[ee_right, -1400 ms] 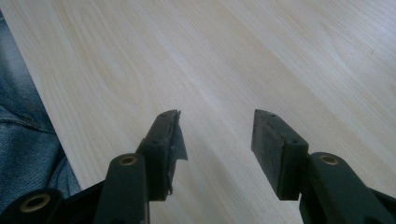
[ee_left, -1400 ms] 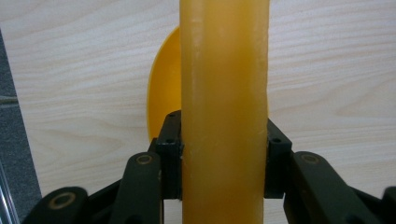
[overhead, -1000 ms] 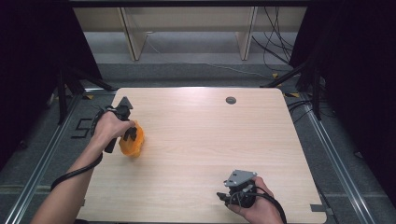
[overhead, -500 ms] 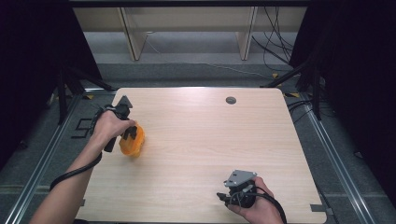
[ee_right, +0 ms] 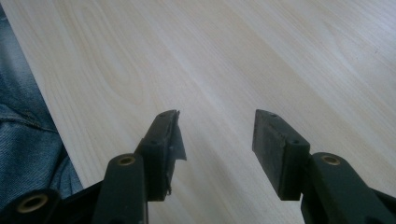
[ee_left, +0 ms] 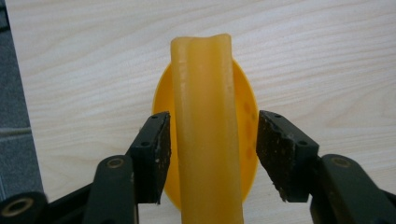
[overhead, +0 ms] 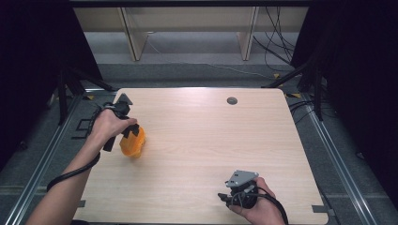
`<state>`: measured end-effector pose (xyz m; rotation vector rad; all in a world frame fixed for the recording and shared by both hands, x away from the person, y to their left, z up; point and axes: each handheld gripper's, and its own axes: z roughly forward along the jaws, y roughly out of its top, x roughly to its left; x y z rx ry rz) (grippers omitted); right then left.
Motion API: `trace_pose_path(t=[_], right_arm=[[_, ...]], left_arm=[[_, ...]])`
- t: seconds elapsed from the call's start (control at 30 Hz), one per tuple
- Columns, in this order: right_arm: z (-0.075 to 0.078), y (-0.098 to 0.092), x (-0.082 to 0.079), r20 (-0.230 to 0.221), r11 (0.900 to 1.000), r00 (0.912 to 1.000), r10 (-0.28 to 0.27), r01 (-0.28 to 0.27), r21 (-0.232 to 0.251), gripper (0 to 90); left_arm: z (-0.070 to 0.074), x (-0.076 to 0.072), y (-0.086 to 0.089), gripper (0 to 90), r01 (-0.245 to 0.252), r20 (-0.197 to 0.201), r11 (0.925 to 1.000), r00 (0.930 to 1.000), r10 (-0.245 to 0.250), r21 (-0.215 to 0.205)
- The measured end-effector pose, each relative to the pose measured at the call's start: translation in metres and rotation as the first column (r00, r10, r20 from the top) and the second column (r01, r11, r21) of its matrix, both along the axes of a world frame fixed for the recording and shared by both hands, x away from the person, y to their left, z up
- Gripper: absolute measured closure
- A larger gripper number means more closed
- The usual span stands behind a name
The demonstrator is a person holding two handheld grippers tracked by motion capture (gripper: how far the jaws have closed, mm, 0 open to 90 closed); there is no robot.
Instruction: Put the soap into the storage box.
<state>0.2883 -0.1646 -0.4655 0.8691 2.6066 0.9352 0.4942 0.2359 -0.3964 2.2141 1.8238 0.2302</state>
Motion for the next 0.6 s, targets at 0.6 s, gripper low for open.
trace_pose_path(t=[0.6], right_arm=[[0.001, -0.005, 0.002, 0.021, 1.000, 0.9997, -0.012, 0.011, 0.008, 50.9]], left_arm=[[0.011, -0.121, 0.053, 25.3, 0.167, 0.551, 0.9822, 0.8296, -0.093, -0.085]])
